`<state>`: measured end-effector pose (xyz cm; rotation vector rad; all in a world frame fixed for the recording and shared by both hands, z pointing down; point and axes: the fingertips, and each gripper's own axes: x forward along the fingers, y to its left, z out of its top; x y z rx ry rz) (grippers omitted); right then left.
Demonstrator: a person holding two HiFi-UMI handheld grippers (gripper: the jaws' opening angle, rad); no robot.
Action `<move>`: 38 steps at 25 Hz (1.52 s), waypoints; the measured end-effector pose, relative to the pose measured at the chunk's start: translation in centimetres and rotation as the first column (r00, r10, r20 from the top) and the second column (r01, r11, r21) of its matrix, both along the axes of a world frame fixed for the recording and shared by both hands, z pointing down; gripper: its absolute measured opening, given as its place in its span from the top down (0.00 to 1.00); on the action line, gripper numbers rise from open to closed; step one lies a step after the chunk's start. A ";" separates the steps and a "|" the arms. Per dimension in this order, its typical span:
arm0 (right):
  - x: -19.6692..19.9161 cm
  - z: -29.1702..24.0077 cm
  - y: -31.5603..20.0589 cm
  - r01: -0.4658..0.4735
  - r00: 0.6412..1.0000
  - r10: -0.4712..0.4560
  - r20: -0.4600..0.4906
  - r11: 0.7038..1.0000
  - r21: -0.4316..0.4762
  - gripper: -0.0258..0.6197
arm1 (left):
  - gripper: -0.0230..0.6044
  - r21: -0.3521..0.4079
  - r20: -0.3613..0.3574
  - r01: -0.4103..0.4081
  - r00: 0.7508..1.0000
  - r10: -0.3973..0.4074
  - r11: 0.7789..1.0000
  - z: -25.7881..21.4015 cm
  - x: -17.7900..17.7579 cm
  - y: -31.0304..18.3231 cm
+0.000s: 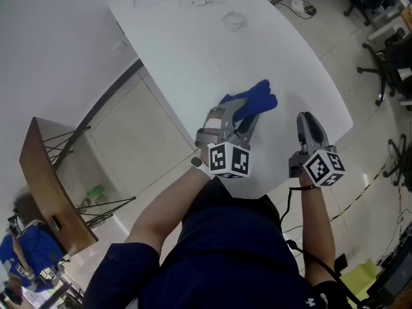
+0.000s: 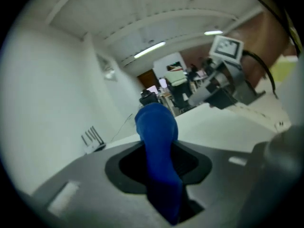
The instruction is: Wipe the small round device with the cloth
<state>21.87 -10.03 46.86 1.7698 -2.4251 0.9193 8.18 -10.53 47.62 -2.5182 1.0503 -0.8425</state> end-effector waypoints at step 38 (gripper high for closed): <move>3.5 4.6 2.9 -0.106 0.994 0.107 0.003 0.991 -0.083 0.83 | 0.74 -0.890 -0.444 -0.378 0.846 -0.295 0.255 7.2 6.1 6.7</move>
